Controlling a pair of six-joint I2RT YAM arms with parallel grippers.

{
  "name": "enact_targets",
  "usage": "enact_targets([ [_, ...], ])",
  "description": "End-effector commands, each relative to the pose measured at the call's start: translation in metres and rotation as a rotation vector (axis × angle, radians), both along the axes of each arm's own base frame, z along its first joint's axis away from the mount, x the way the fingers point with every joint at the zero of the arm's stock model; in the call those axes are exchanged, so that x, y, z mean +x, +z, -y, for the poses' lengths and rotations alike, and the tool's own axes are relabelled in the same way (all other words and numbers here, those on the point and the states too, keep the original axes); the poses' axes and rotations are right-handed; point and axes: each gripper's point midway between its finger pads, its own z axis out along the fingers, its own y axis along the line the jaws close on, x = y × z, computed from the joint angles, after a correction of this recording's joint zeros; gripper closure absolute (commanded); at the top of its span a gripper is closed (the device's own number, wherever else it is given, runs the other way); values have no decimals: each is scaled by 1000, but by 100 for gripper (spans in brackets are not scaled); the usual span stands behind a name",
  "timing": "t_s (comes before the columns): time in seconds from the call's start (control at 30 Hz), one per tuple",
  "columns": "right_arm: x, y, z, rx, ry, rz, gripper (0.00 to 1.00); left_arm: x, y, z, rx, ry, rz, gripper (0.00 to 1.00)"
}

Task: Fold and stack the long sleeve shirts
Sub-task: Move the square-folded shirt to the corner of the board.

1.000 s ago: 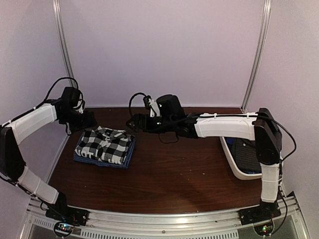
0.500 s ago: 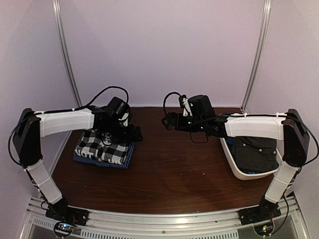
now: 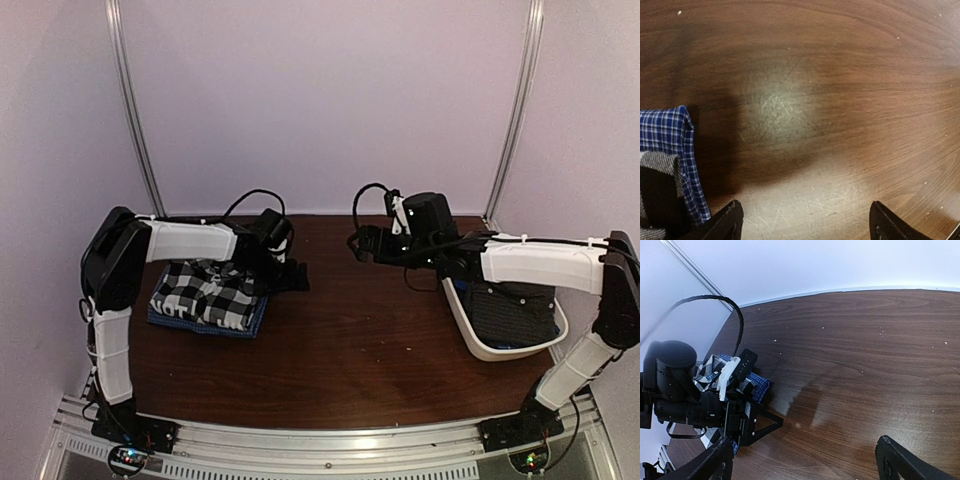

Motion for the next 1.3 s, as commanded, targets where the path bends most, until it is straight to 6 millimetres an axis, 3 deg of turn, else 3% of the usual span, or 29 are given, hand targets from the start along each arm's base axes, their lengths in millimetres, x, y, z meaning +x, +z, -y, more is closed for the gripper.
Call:
enact_targets([
  [0.0,-3,6,14,-17,-27,18,0,17,-10,-8,14,49,16,11],
  [0.2,-2,6,19,-24,-47,24,0,20,-23,-43,63,113,2,11],
  [0.67,1,-2,13,-28,-36,9,0,12,-22,-145,108,200,-14,11],
  [1.03,2,-10,13,-43,-35,-6,0,-14,-22,-177,129,206,-36,11],
  [1.27,2,-11,14,-52,-38,-8,0,-8,-7,-164,98,131,3,10],
])
